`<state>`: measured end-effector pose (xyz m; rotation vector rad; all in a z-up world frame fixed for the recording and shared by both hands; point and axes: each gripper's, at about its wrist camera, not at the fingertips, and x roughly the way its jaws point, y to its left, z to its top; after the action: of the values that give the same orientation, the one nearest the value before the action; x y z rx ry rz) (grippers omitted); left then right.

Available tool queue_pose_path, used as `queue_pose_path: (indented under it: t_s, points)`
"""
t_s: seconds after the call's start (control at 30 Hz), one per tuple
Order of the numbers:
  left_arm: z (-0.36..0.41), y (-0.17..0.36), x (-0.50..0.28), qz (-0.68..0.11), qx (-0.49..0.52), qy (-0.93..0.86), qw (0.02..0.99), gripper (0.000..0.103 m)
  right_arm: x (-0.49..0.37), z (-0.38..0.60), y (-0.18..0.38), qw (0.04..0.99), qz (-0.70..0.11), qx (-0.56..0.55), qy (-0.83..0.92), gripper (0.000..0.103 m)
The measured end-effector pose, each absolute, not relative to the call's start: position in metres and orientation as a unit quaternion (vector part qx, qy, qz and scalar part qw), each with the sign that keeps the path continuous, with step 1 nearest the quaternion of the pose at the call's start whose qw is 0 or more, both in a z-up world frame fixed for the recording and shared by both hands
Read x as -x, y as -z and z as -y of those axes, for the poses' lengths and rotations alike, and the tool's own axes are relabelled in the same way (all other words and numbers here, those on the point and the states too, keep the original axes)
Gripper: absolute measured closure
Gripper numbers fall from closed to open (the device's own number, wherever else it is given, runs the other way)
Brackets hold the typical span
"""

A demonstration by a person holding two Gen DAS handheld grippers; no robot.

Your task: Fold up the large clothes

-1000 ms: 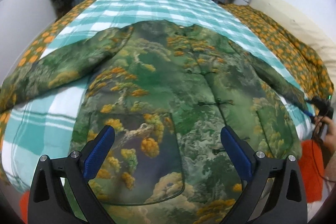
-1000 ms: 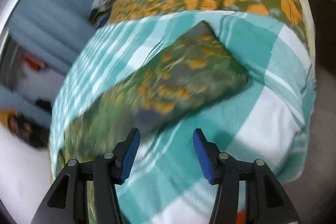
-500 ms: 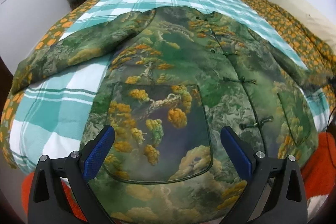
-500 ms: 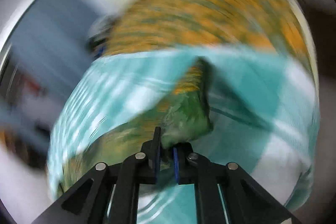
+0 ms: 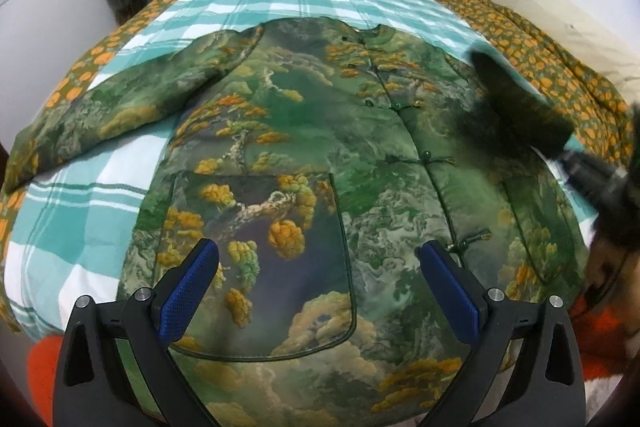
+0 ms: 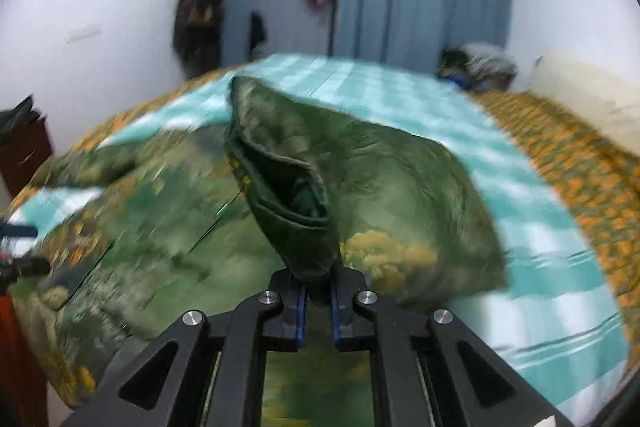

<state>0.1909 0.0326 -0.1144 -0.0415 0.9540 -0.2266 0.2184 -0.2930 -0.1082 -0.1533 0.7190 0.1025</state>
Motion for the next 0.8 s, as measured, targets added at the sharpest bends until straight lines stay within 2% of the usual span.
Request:
queue_pose_path:
  t_s: [0.07,0.1,0.13,0.17,0.2,0.43,0.5,0.57,0.6,0.63,0.67,0.7,0.77,0.8]
  points:
    - [-0.031,0.117,-0.193,-0.465,0.027,0.114,0.878,0.002,-0.216,0.282,0.126,0.919,-0.383,0.075,-0.062,0.089]
    - [-0.030,0.117,-0.195,-0.468,0.032,0.119,0.875,0.002,-0.217,0.277,0.136,0.909,-0.404,0.074,-0.067,0.081]
    - [-0.029,0.118,-0.197,-0.472,0.039,0.126,0.872,0.002,-0.216,0.274,0.146,0.894,-0.434,0.069,-0.083,0.070]
    - [-0.027,0.117,-0.200,-0.476,0.049,0.135,0.868,0.002,-0.213,0.272,0.151,0.886,-0.449,0.061,-0.098,0.053]
    - [-0.024,0.116,-0.203,-0.479,0.062,0.148,0.863,0.002,-0.208,0.266,0.151,0.884,-0.452,0.056,-0.108,0.040]
    - [0.040,0.115,-0.238,-0.521,0.154,0.301,0.784,0.004,-0.153,0.289,0.118,0.896,-0.423,-0.002,-0.135,0.039]
    - [0.068,0.123,-0.251,-0.535,0.153,0.321,0.766,0.008,-0.145,0.303,0.113,0.898,-0.419,-0.023,-0.129,0.039]
    - [0.099,0.140,-0.271,-0.558,0.145,0.326,0.749,0.023,-0.139,0.310,0.111,0.901,-0.413,-0.036,-0.125,0.039]
    - [0.107,0.149,-0.279,-0.569,0.145,0.319,0.744,0.025,-0.139,0.311,0.110,0.902,-0.412,-0.041,-0.124,0.039]
    - [0.114,0.158,-0.285,-0.579,0.149,0.306,0.740,0.032,-0.138,0.313,0.110,0.902,-0.410,-0.046,-0.124,0.039]
    - [0.119,0.166,-0.291,-0.588,0.155,0.294,0.737,0.044,-0.138,0.313,0.110,0.903,-0.407,-0.050,-0.124,0.039]
    - [0.123,0.172,-0.296,-0.594,0.160,0.284,0.735,0.051,-0.136,0.314,0.107,0.905,-0.402,-0.053,-0.127,0.039]
    - [0.127,0.176,-0.300,-0.596,0.165,0.266,0.739,0.079,-0.132,0.314,0.105,0.908,-0.394,-0.050,-0.131,0.039]
    - [0.127,0.175,-0.300,-0.596,0.170,0.263,0.739,0.084,-0.130,0.315,0.105,0.910,-0.391,-0.047,-0.131,0.039]
